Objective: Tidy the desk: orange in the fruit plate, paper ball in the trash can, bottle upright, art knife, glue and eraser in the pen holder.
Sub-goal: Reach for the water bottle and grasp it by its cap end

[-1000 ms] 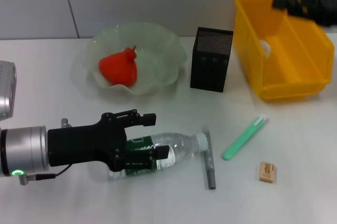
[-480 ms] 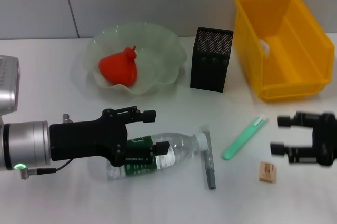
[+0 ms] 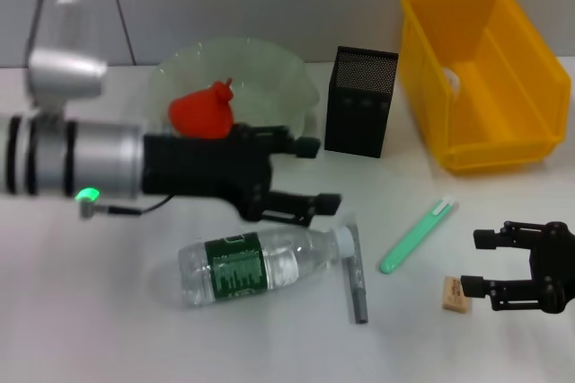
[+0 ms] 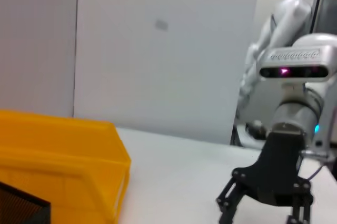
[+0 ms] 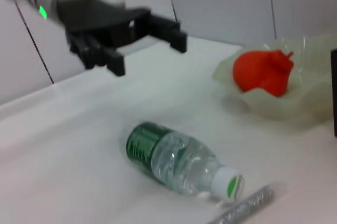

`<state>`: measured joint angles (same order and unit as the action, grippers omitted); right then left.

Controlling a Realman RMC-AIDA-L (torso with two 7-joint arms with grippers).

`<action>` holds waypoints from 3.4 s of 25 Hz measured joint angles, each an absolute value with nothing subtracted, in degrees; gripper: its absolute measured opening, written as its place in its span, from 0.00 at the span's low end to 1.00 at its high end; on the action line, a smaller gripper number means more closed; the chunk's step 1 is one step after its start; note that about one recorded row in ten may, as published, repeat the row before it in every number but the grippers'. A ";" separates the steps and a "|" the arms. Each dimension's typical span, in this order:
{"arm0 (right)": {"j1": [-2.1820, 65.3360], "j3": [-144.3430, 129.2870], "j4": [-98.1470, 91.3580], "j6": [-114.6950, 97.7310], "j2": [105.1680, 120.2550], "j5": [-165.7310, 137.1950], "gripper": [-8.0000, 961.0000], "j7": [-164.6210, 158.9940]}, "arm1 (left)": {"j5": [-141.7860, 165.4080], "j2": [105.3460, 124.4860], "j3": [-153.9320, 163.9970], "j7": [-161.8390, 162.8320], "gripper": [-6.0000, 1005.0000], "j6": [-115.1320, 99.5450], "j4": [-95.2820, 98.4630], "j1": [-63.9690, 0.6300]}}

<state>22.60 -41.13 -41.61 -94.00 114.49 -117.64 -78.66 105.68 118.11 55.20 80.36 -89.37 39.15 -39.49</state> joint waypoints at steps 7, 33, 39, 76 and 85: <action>22.76 -41.13 -41.61 -93.54 114.21 -118.16 0.83 -79.12 | 118.26 118.56 59.56 97.68 0.84 -83.19 44.09 -48.00; 22.85 -41.37 -41.59 -93.13 114.43 -118.30 0.83 -79.36 | 124.74 119.17 86.61 111.42 0.84 -66.82 45.10 -50.31; 22.86 -41.34 -41.43 -93.07 114.51 -118.30 0.83 -79.36 | 124.17 119.18 89.15 111.66 0.84 -64.55 44.20 -50.22; 23.46 -41.43 -41.74 -91.64 115.04 -119.89 0.83 -79.04 | 122.59 119.18 97.11 111.70 0.66 -58.55 42.75 -50.61; 23.50 -41.21 -41.83 -91.68 114.96 -119.89 0.83 -79.22 | 124.61 119.18 98.33 113.46 0.55 -58.97 44.37 -50.81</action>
